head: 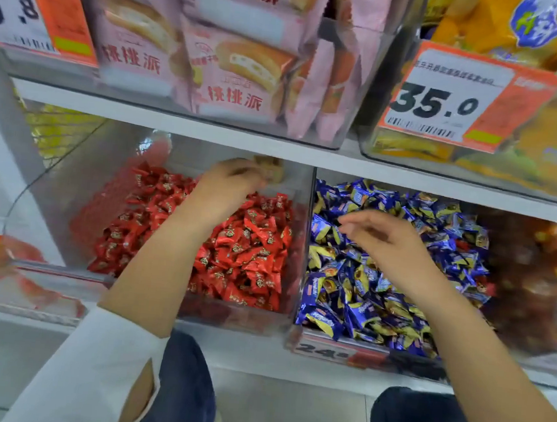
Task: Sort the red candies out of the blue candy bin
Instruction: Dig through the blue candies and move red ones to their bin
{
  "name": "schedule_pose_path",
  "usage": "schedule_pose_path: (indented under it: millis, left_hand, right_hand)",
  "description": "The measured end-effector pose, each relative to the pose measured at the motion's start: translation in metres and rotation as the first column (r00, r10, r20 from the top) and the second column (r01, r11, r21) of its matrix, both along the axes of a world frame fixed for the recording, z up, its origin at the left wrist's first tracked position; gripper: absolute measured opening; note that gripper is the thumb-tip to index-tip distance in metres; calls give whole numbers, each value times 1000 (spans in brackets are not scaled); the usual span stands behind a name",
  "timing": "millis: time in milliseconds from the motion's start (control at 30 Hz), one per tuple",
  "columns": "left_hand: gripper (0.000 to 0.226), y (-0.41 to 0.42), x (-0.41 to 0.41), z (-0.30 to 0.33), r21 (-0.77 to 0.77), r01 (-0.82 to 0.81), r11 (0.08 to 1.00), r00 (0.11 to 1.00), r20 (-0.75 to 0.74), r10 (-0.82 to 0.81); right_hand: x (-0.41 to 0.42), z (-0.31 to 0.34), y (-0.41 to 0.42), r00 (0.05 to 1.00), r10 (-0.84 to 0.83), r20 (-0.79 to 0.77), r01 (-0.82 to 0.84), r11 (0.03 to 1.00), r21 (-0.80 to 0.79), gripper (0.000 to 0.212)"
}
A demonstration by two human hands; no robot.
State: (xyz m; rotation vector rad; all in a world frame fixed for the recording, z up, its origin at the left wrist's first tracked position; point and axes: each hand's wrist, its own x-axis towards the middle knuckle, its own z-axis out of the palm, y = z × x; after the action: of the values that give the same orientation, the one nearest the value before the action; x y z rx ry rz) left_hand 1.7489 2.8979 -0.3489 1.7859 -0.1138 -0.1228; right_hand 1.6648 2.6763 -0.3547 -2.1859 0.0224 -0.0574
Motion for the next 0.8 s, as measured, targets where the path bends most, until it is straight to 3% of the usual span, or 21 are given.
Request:
schedule_pose_path:
  millis: [133,267,533,600,733,800]
  left_hand:
    - [21,-48,-16,-2,372,19,928,942,306,-141]
    - [24,-92,-38,-3,452,117,884,852,412,-323]
    - [35,-166,-42,-6,698,267,664,735,298,-609]
    - [35,-182,-34,-12,775,284,565,709,226,-668]
    - [43,-201,-22,-29,923,280,263,654,18,-756]
    - [42,-203,-21,-33,941,260,218,651,-4,-759]
  right_hand:
    - [-12,-4,-38,996,-85,-30,81,991,-109,14]
    - [-19,-3,-73,980,-201,-16,197,971,-135,14]
    - [-31,-3,-134,927,-362,-100,271,827,-492,21]
    - [-41,-1,-145,906,-405,-121,275,782,-559,20]
    - [-55,-5,-160,842,-489,-227,292,767,-571,23]
    - [-54,-9,-163,824,-499,-268,298,785,-544,23]
